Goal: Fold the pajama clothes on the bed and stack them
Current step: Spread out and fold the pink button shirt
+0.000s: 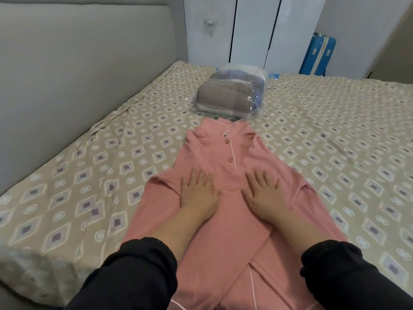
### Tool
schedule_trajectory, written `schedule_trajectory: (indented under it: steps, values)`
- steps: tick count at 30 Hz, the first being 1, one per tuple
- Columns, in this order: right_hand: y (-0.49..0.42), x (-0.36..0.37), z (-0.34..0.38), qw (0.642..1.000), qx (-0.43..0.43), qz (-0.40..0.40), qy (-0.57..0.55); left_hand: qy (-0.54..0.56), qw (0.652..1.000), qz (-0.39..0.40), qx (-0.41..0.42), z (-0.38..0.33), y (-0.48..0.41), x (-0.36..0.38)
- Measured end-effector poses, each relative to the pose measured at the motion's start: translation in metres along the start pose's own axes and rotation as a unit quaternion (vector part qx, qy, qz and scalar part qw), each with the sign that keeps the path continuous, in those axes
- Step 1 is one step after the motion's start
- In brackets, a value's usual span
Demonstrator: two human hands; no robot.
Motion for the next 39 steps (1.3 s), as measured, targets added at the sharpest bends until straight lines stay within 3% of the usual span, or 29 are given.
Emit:
schedule_trajectory:
  steps: [5, 13, 16, 20, 23, 26, 28, 30, 32, 35, 39]
  values:
    - [-0.056, -0.008, -0.024, 0.998, 0.049, -0.030, -0.011, 0.008, 0.999, -0.015, -0.027, 0.023, -0.064, -0.007]
    - [-0.140, -0.013, -0.033, 0.986, 0.075, -0.139, -0.051, 0.046, 0.992, -0.110, -0.050, 0.037, -0.159, -0.016]
    - [-0.172, -0.019, -0.035, 0.972, 0.089, -0.174, -0.127, 0.084, 0.982, -0.129, -0.107, 0.037, -0.187, -0.021]
    - [-0.214, -0.034, -0.040, 0.925, 0.129, -0.215, -0.285, 0.099, 0.972, -0.132, -0.169, 0.034, -0.217, -0.031]
    - [-0.236, -0.042, -0.041, 0.939, 0.149, -0.190, -0.245, 0.105, 0.968, -0.151, -0.170, 0.034, -0.236, -0.038]
    - [-0.245, -0.048, -0.046, 0.928, 0.137, -0.173, -0.299, 0.144, 0.963, -0.170, -0.151, 0.039, -0.247, -0.037]
    - [-0.243, -0.057, -0.047, 0.875, 0.094, -0.171, -0.444, 0.211, 0.950, -0.195, -0.124, 0.042, -0.247, -0.041]
    - [-0.233, -0.071, -0.042, 0.838, 0.068, -0.179, -0.511, 0.294, 0.928, -0.217, -0.072, 0.041, -0.239, -0.049]
    - [-0.215, -0.085, -0.033, 0.834, 0.055, -0.185, -0.517, 0.370, 0.900, -0.229, -0.010, 0.034, -0.222, -0.062]
    - [-0.176, -0.105, -0.020, 0.834, 0.027, -0.196, -0.515, 0.455, 0.856, -0.247, 0.020, 0.029, -0.187, -0.085]
    - [-0.097, -0.117, -0.020, 0.794, -0.012, -0.189, -0.578, 0.447, 0.849, -0.274, 0.059, 0.033, -0.120, -0.099]
Point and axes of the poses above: each hand's wrist, its own y-axis away from the middle knuckle, its own x-axis out of the palm, z = x × y, the point moved 1 cm from there along -y, towards the middle knuckle, and after that the axes turned 7 degrees about z, right-handed, at the moved point
